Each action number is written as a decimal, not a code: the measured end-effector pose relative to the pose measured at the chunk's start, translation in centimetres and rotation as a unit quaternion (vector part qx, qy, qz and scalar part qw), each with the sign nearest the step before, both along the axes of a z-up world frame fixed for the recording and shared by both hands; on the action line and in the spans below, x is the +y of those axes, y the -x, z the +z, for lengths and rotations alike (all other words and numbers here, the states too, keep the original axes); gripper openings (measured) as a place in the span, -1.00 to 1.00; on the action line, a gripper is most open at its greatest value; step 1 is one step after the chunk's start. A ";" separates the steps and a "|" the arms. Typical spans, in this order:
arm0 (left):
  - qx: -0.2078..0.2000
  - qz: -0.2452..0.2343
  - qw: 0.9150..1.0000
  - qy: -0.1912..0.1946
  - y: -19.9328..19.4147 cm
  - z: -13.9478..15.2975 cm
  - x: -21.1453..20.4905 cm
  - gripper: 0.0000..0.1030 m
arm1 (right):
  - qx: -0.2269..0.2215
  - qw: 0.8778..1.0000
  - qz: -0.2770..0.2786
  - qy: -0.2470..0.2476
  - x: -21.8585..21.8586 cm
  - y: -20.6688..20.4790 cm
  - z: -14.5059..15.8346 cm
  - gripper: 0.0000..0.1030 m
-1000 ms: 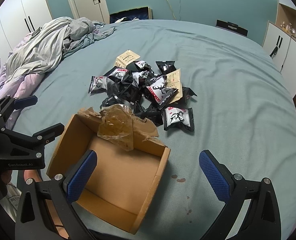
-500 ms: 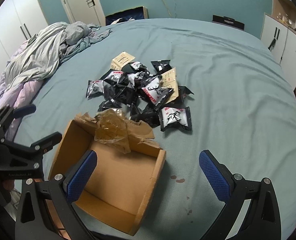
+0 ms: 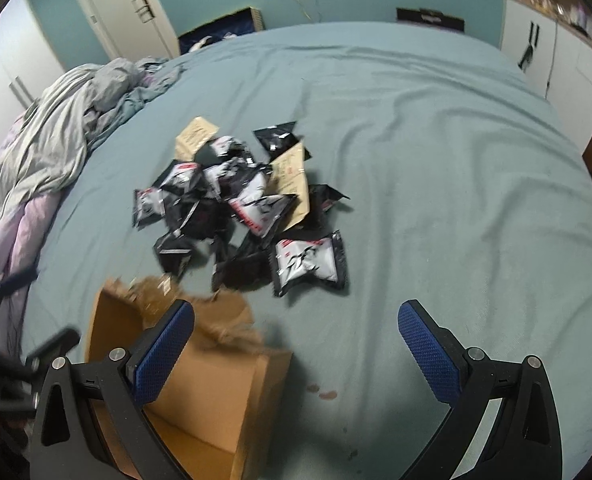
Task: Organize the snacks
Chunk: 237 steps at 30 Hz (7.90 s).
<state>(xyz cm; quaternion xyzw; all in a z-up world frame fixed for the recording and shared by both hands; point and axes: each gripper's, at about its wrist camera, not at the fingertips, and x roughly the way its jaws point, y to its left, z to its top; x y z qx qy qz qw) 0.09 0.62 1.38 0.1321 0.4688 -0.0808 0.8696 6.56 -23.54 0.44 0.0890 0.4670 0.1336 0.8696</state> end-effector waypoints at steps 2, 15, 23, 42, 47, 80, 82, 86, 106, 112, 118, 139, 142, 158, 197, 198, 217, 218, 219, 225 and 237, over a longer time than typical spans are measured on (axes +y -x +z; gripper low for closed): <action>0.000 -0.001 1.000 0.002 0.0 0.0 0.0 1.00 | 0.012 1.000 -0.005 -0.006 -0.2 -1.4 -0.4 1.00; -0.006 0.026 0.999 0.040 -0.9 0.4 1.0 1.00 | 0.063 0.998 -0.006 0.018 1.7 -9.0 -4.7 0.99; -0.026 0.056 0.995 0.074 -1.6 1.1 2.7 1.00 | 0.089 0.996 0.010 0.030 2.6 -11.5 -7.5 0.69; -0.005 0.104 0.993 0.051 -9.0 -2.1 6.0 1.00 | 0.049 0.998 -0.024 0.014 0.7 -8.1 -4.1 -0.20; 0.014 0.096 0.994 0.056 -12.6 -4.1 5.9 1.00 | 0.047 0.998 -0.036 -0.020 0.2 -6.9 -3.2 -0.20; 0.026 0.103 0.986 0.125 -11.2 -1.0 6.5 -0.30 | 0.135 0.989 -0.008 -0.064 1.1 -7.1 -6.8 -0.03; 0.012 0.087 0.986 0.142 -8.9 0.8 6.1 -0.30 | 0.138 0.988 -0.008 -0.071 1.2 -7.7 -7.7 -0.03; 0.014 0.046 0.985 0.167 -4.6 2.0 4.7 -0.30 | 0.112 0.989 -0.021 -0.093 0.0 -8.3 -7.3 -0.46; 0.082 -0.066 0.987 0.120 1.3 -2.0 -2.9 0.22 | -0.047 0.988 0.021 -0.144 -0.1 8.7 0.0 -0.47; 0.051 -0.014 0.991 0.124 0.5 -1.3 -0.9 0.54 | -0.056 0.992 0.047 -0.102 1.7 9.9 -0.4 -0.47; 0.037 0.021 0.993 0.111 0.1 -1.1 0.2 0.54 | -0.029 0.995 0.050 -0.084 3.1 8.4 -0.7 -0.47; 0.031 0.049 0.992 0.116 -0.6 -0.9 1.3 0.54 | -0.147 0.989 0.006 -0.002 4.7 9.8 2.3 0.66; 0.030 0.051 0.992 0.113 -0.7 -0.9 1.4 0.54 | -0.144 0.989 0.017 -0.014 5.3 10.3 2.5 0.66; 0.024 0.096 0.988 0.117 -3.0 -0.5 3.7 0.55 | -0.047 0.996 -0.038 -0.060 -1.5 1.6 1.3 0.66; 0.128 0.048 0.970 0.201 -12.8 -7.6 4.3 0.56 | -0.056 0.995 0.069 0.033 6.5 -10.0 -2.0 -0.91; 0.139 0.040 0.969 0.202 -13.4 -8.2 3.9 0.56 | -0.058 0.996 0.068 0.030 6.4 -9.5 -2.0 -0.93; 0.175 0.017 0.971 0.162 -14.9 -10.2 0.8 -0.26 | -0.115 0.989 -0.050 -0.084 -2.6 5.6 0.6 -0.98; 0.164 0.021 0.974 0.154 -14.6 -9.6 0.9 -0.26 | -0.103 0.989 -0.060 -0.088 -2.9 6.7 -0.1 -0.98; 0.148 0.028 0.977 0.149 -14.1 -8.6 0.9 -0.26 | -0.097 0.989 -0.065 -0.093 -3.1 7.3 -0.2 -0.98; 0.070 0.033 0.986 0.146 -9.5 -2.5 1.9 -0.27 | -0.129 0.983 -0.070 -0.107 -2.7 9.5 1.5 -0.98; 0.059 -0.075 0.986 0.133 -0.7 0.3 -1.8 -0.27 | -0.170 0.984 0.004 -0.050 2.8 12.2 1.8 -0.98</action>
